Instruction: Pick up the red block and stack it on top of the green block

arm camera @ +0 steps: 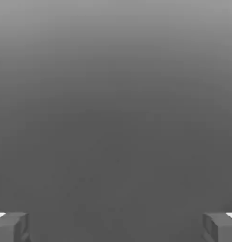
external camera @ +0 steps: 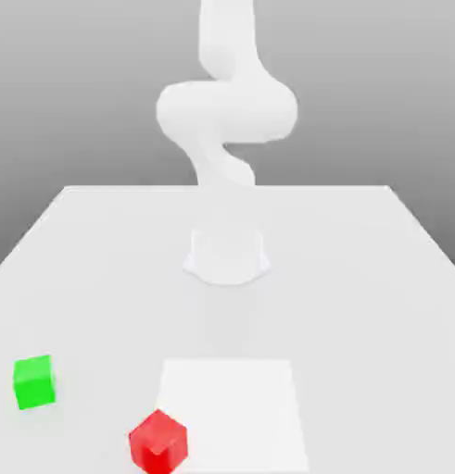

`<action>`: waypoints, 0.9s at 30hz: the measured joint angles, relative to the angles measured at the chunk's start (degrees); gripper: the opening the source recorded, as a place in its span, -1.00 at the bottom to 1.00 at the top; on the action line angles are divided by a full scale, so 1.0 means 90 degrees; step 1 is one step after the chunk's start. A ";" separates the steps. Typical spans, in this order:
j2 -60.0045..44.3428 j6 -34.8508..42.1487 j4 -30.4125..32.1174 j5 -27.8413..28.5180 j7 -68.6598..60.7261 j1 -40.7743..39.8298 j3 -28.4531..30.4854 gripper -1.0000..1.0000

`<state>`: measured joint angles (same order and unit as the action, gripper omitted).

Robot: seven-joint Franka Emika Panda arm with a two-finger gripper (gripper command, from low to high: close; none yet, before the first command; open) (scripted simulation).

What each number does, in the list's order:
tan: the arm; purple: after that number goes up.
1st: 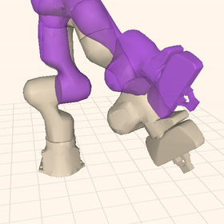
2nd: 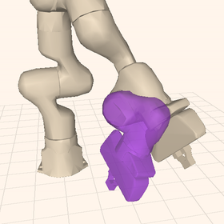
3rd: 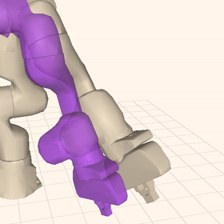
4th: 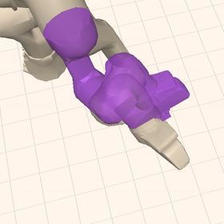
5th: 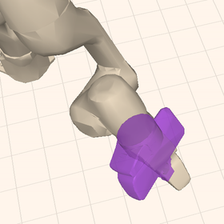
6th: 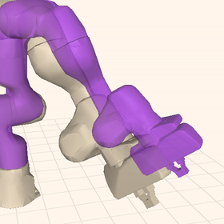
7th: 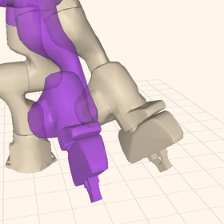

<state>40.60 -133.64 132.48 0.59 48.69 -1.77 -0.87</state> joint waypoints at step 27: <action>-0.6243 -0.2396 0.0753 0.0083 0.2832 -0.1119 -0.0111 0.00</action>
<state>-15.58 -155.20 139.26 1.34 74.19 -11.85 -1.87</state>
